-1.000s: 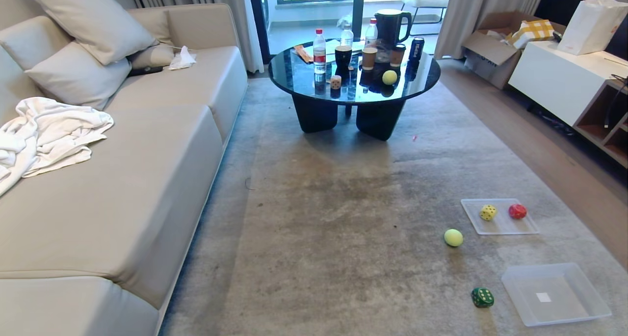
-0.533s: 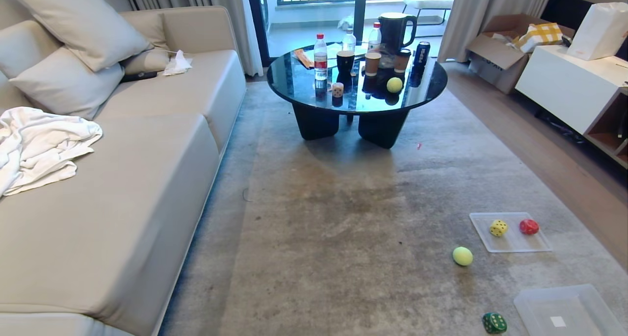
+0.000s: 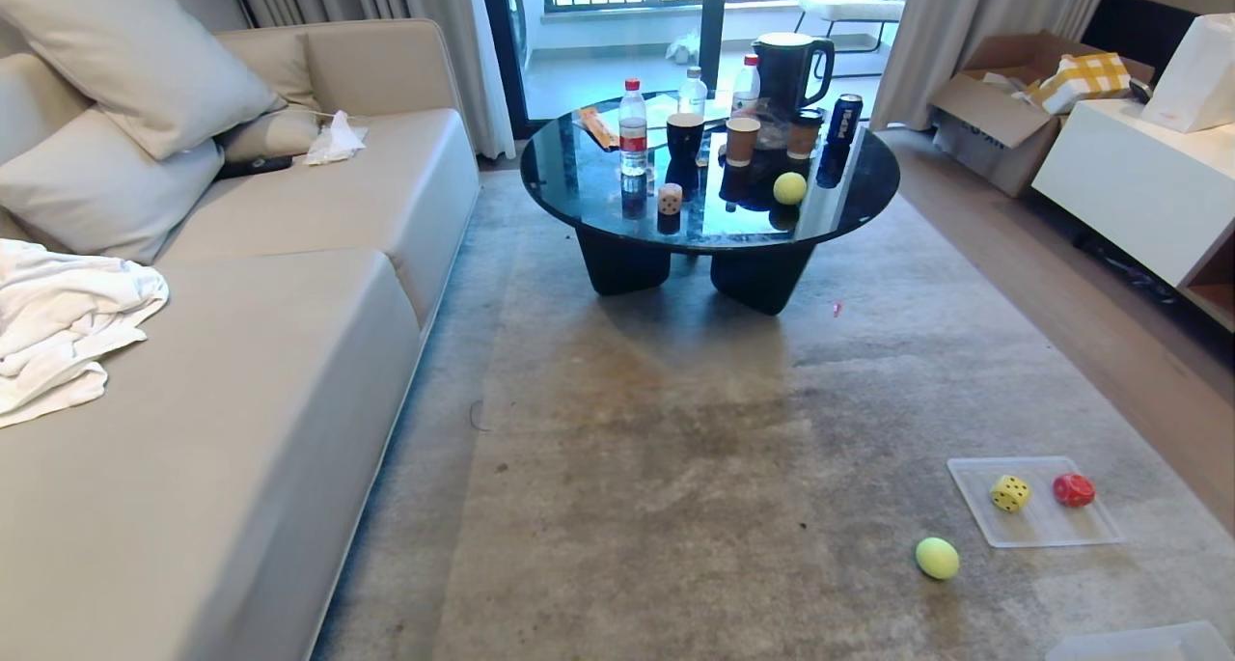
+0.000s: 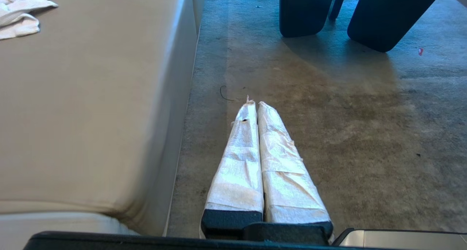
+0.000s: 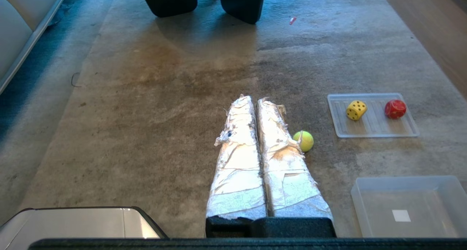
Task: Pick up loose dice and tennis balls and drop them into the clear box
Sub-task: Find toys out of the box
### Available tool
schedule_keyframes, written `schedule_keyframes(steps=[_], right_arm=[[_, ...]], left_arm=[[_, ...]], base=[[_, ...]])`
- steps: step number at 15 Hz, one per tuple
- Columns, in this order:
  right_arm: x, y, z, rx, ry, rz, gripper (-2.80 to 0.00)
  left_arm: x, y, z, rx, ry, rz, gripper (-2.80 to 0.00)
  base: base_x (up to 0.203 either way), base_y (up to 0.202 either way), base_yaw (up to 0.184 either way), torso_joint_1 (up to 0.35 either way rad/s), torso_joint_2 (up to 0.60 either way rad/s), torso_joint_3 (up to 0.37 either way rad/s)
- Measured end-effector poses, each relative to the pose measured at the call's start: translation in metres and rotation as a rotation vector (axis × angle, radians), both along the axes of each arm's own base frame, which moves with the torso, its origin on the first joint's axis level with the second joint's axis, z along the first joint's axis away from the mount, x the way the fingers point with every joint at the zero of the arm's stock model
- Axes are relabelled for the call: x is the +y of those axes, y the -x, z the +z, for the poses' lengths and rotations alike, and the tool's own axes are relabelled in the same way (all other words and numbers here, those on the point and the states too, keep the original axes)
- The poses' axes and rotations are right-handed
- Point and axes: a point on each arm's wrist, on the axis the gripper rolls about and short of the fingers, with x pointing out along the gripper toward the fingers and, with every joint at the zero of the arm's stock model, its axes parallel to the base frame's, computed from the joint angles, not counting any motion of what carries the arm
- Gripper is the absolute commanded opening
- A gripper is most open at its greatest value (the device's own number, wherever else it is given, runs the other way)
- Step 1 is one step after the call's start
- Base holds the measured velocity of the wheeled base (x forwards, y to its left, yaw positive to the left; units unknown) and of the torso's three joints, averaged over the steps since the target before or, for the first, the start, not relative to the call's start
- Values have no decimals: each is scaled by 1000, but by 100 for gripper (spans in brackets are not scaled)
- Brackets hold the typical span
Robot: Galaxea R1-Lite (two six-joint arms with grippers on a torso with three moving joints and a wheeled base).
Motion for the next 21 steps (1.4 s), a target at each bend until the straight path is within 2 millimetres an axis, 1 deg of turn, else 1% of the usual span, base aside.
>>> schedule_keyframes(steps=[3,13,15,21], right_arm=[[0,0,0,0,1,0,-280],[0,0,0,2,0,0,-280],[0,0,0,1,0,0,-280],[0,0,0,1,-3,-1,-280]], left_arm=[[0,0,0,0,-4,-1,-280],[0,0,0,0,-2,0,-280],[0,0,0,0,-1,1,-280],[0,0,0,0,-1,0,-280]], base=[[154,0,4,1,3,2],[0,0,0,0,0,0],[-5,3,-76,1,3,2],[-1,8,-161,-1,1,3]])
